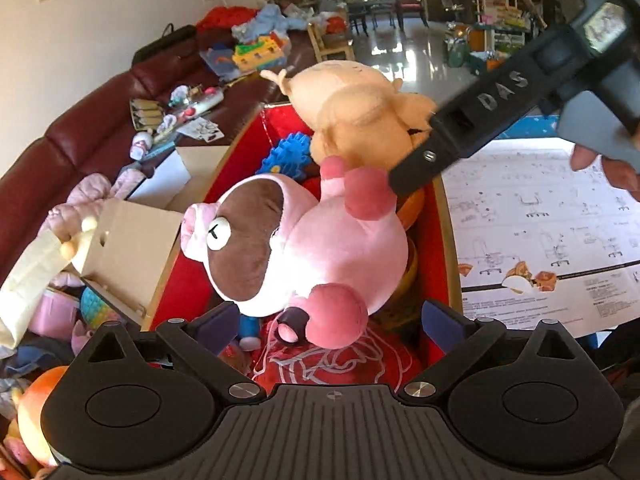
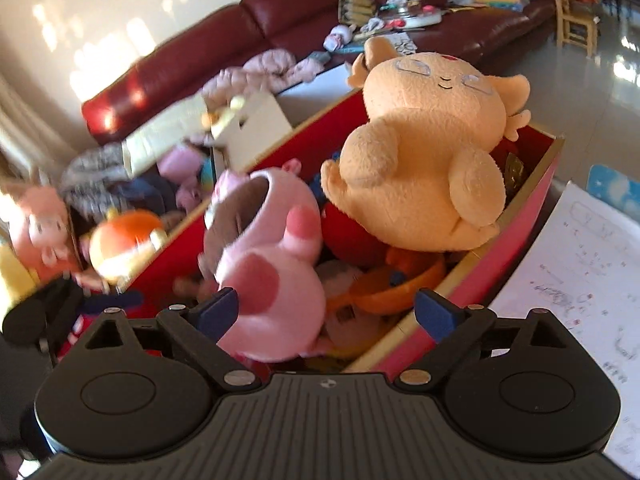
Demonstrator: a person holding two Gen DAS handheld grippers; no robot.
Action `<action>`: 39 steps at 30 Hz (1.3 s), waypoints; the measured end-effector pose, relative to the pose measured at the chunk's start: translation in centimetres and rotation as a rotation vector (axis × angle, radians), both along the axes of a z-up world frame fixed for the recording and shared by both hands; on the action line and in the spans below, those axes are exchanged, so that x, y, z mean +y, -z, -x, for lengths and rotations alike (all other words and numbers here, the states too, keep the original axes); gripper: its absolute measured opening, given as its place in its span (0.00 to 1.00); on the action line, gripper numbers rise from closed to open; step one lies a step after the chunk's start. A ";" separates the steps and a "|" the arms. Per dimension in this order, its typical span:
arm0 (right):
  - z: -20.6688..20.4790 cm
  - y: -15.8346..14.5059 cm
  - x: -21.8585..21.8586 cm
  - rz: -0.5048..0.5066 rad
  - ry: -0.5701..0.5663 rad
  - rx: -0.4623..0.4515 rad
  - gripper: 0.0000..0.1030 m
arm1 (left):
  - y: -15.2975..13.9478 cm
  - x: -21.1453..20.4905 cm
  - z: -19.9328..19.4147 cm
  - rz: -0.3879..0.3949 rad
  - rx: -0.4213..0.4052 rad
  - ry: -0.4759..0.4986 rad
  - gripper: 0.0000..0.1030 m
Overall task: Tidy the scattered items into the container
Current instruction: 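Lower the pink bear plush into the red box and open both tools, then withdraw both tools above the red box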
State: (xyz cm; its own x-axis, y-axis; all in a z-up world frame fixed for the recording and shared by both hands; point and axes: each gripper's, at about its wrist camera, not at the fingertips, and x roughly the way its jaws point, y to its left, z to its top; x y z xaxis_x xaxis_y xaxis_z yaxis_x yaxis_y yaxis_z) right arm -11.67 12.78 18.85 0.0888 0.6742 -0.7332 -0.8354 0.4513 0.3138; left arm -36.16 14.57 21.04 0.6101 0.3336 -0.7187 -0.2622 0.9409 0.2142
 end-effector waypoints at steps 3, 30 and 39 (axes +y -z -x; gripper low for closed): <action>0.5 -0.5 0.2 0.032 -0.028 -0.029 0.95 | 0.3 0.7 -0.5 0.019 0.004 -0.006 1.00; 4.3 0.0 3.1 0.339 -0.232 -0.270 0.97 | 1.9 1.3 -3.0 -0.051 0.097 -0.030 1.00; 5.3 0.8 4.1 0.392 -0.294 -0.328 0.97 | 1.8 1.6 -3.6 -0.045 0.100 -0.046 1.00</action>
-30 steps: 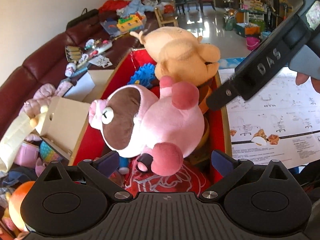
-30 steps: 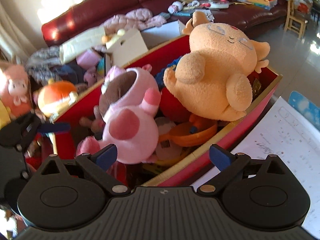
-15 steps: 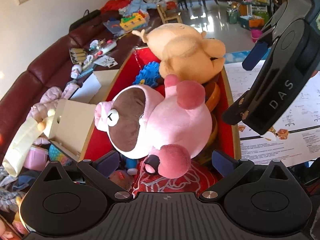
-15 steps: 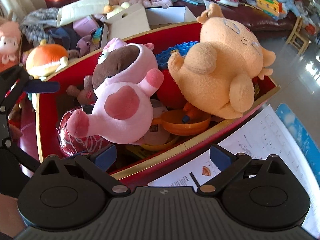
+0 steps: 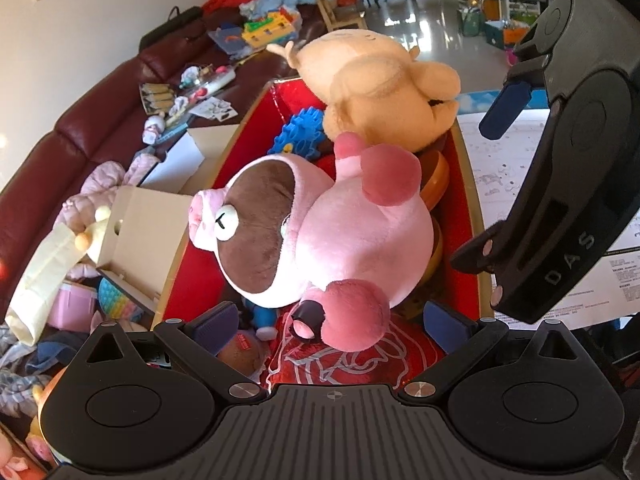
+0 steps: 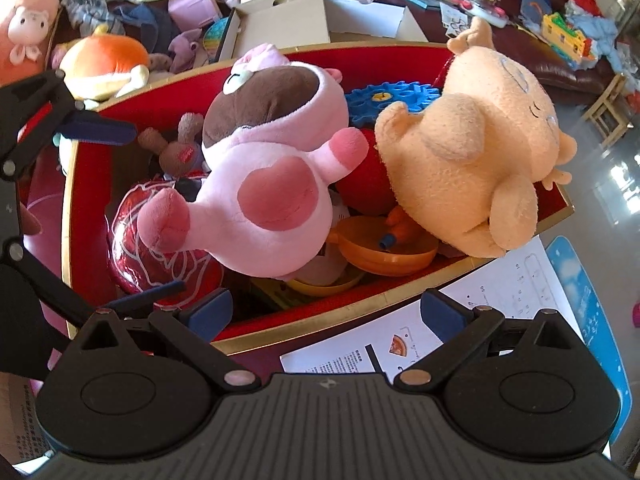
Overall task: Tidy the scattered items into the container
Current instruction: 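Withdraw both tools above the red box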
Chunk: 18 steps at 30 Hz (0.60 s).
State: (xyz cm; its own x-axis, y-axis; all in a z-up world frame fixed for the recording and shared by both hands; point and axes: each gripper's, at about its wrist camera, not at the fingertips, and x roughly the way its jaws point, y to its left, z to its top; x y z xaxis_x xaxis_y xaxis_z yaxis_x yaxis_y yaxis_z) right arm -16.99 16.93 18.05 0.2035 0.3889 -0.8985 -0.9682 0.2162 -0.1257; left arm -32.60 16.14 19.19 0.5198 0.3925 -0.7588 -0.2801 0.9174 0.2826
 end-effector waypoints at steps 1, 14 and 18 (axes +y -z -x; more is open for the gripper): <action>0.1 0.1 0.1 0.005 -0.005 -0.007 0.97 | 0.0 0.0 0.0 0.000 0.000 -0.001 1.00; 0.0 0.9 0.6 0.038 -0.026 -0.035 0.97 | 0.5 -0.2 -0.5 -0.023 0.048 0.019 1.00; 0.0 1.0 0.8 0.043 -0.035 -0.045 0.97 | 0.7 0.0 -0.6 -0.031 0.059 0.010 1.00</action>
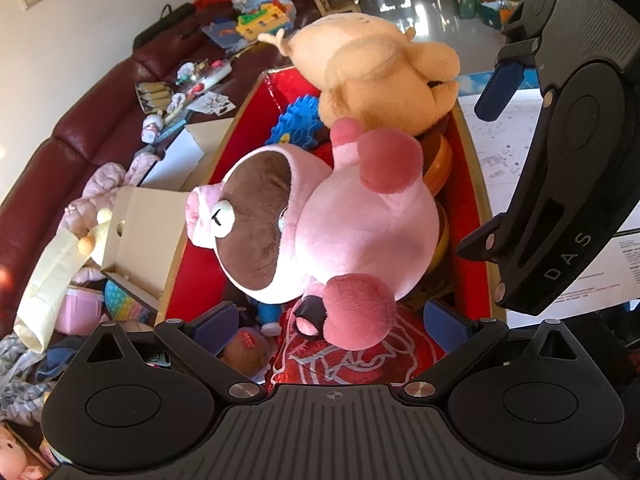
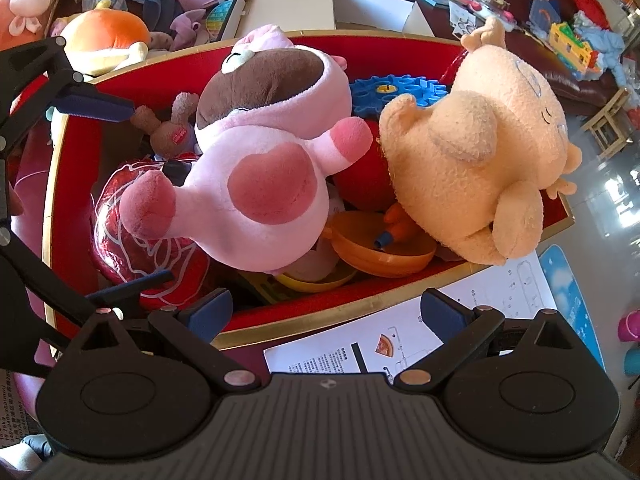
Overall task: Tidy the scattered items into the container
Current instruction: 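Withdraw both tools above the red box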
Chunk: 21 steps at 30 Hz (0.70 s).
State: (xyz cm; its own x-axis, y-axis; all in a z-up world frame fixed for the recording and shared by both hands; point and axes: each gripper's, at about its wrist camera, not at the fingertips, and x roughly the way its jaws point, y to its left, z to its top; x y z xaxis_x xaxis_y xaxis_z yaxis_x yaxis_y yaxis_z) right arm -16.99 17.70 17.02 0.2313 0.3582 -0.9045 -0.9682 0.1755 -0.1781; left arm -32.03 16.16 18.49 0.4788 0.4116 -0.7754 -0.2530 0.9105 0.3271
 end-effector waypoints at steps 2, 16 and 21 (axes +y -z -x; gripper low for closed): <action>-0.1 0.0 0.1 -0.002 -0.003 -0.004 0.97 | 0.1 0.1 -0.1 0.000 0.001 -0.005 1.00; -0.7 0.6 0.4 0.006 0.002 -0.002 0.98 | 0.5 0.2 -0.6 -0.009 0.022 -0.003 1.00; -1.0 0.8 0.5 0.012 0.004 -0.009 0.98 | 0.8 0.1 -0.7 -0.018 0.023 0.010 1.00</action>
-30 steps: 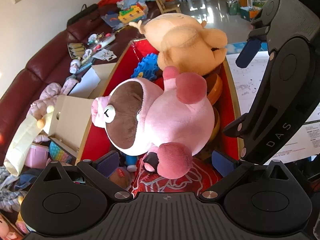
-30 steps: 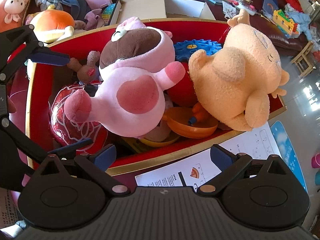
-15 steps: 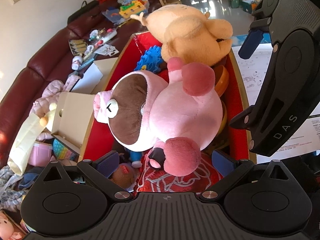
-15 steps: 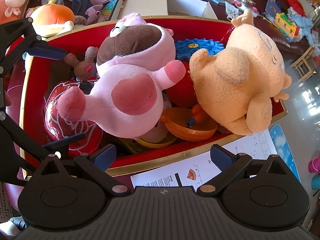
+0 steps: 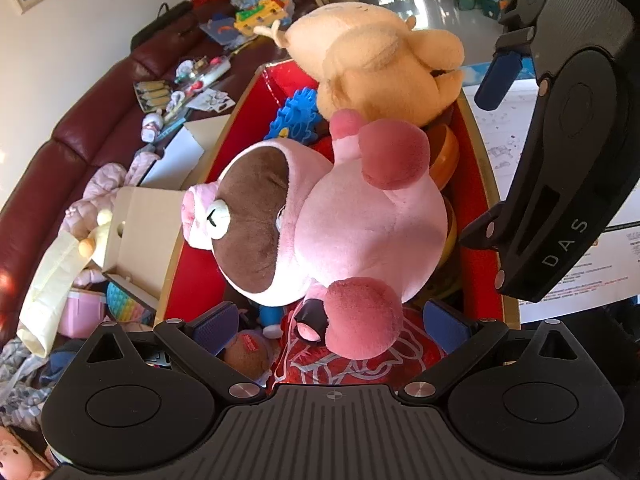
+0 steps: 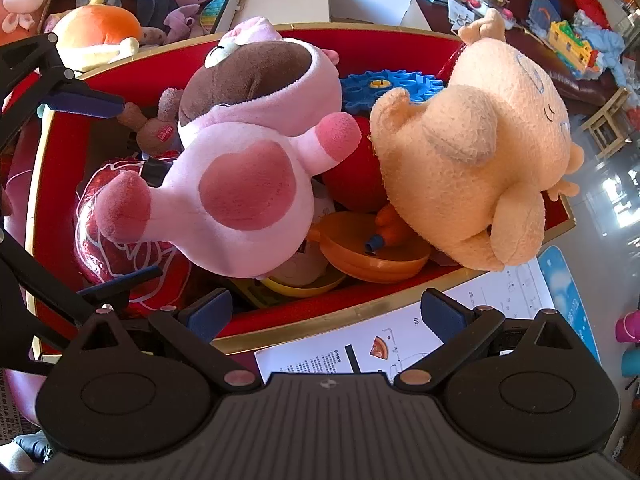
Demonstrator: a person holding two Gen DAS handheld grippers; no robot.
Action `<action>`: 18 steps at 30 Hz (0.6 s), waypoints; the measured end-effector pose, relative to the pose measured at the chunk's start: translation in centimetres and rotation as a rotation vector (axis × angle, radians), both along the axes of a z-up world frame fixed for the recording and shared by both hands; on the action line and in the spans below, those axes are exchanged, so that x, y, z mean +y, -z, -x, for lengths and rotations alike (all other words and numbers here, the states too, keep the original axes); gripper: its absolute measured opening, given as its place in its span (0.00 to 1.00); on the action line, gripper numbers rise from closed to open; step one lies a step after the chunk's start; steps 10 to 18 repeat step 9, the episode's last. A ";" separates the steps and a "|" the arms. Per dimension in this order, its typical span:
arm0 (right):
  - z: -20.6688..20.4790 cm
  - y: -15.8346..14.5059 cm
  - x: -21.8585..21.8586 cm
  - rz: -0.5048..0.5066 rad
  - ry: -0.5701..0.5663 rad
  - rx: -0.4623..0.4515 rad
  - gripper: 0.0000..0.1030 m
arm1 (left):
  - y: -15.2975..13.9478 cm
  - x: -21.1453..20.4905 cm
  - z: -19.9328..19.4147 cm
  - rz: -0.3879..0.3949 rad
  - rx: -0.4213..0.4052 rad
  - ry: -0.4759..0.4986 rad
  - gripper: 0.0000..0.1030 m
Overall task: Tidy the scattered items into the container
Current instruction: 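Withdraw both tools above the red box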
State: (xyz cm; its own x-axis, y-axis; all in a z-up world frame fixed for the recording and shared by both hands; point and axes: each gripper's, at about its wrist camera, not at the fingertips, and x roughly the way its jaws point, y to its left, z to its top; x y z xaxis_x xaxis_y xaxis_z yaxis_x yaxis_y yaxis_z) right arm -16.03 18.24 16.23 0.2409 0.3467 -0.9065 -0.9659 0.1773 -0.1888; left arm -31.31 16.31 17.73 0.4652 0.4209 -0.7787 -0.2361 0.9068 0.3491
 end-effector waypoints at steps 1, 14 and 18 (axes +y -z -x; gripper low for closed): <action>0.0 0.0 0.0 0.001 -0.001 -0.002 0.98 | 0.1 0.0 0.0 -0.002 0.002 0.006 1.00; -0.2 0.4 0.3 0.013 -0.001 0.001 0.98 | 0.5 0.0 -0.2 -0.008 0.014 0.012 0.99; -0.2 0.4 0.3 0.013 -0.001 0.001 0.98 | 0.5 0.0 -0.2 -0.008 0.014 0.012 0.99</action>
